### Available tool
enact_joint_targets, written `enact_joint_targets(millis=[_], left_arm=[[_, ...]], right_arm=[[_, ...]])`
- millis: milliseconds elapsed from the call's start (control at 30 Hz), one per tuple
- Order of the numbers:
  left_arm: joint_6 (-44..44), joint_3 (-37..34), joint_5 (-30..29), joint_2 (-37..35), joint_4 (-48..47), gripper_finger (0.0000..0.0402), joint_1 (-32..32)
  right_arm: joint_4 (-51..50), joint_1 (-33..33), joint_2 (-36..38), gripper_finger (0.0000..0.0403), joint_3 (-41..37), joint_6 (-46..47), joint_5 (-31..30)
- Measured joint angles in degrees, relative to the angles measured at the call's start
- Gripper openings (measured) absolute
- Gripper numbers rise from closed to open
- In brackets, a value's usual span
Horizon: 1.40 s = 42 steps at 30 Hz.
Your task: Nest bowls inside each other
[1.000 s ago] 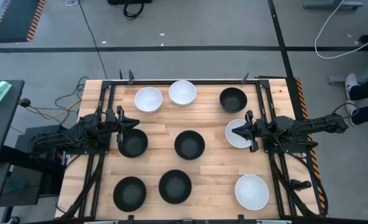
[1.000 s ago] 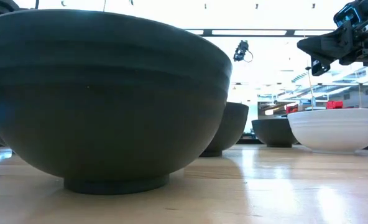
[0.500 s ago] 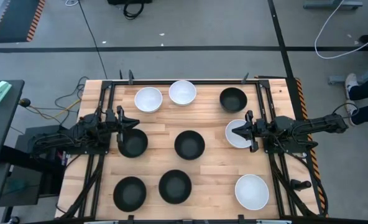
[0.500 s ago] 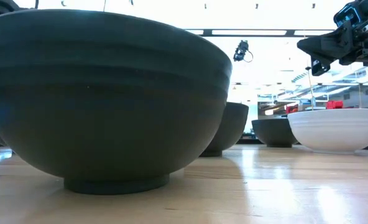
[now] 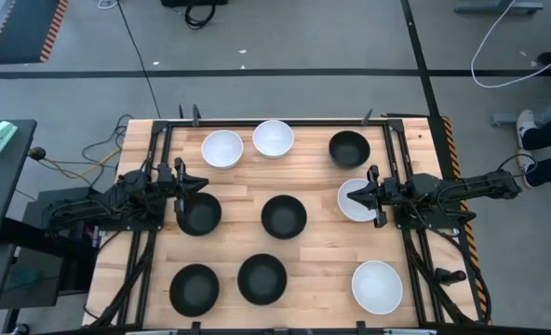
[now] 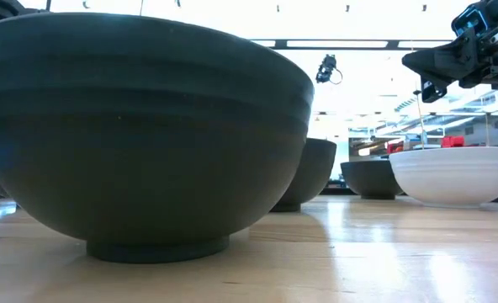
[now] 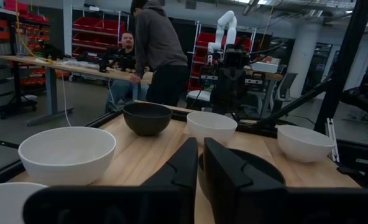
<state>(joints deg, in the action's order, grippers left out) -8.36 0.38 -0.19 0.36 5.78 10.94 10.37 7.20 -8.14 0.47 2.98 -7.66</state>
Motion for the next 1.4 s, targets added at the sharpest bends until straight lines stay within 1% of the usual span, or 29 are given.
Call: enact_joint_targets(millis=[167, 467, 700, 1133, 1400], left_arm=[[0.0, 0.0, 0.0, 0.0, 0.0, 0.0039, 0.0], [0.0, 0.0, 0.0, 0.0, 0.0, 0.0028, 0.0], [0.5, 0.0, 0.0, 0.0, 0.4, 0.0035, 0.1], [-1.2, 0.0, 0.0, 0.0, 0.3, 0.0023, 0.1], [-1.5, 0.0, 0.0, 0.0, 0.1, 0.0027, 0.1]], right_arm=[[0.0, 0.0, 0.0, 0.0023, 0.0, -0.1, 0.0], [0.0, 0.0, 0.0, 0.0023, 0.0, -0.1, 0.0], [0.0, 0.0, 0.0, 0.0023, 0.0, -0.1, 0.0], [0.0, 0.0, 0.0, 0.0023, 0.0, -0.1, 0.0], [0.0, 0.0, 0.0, 0.0023, 0.0, -0.1, 0.0]])
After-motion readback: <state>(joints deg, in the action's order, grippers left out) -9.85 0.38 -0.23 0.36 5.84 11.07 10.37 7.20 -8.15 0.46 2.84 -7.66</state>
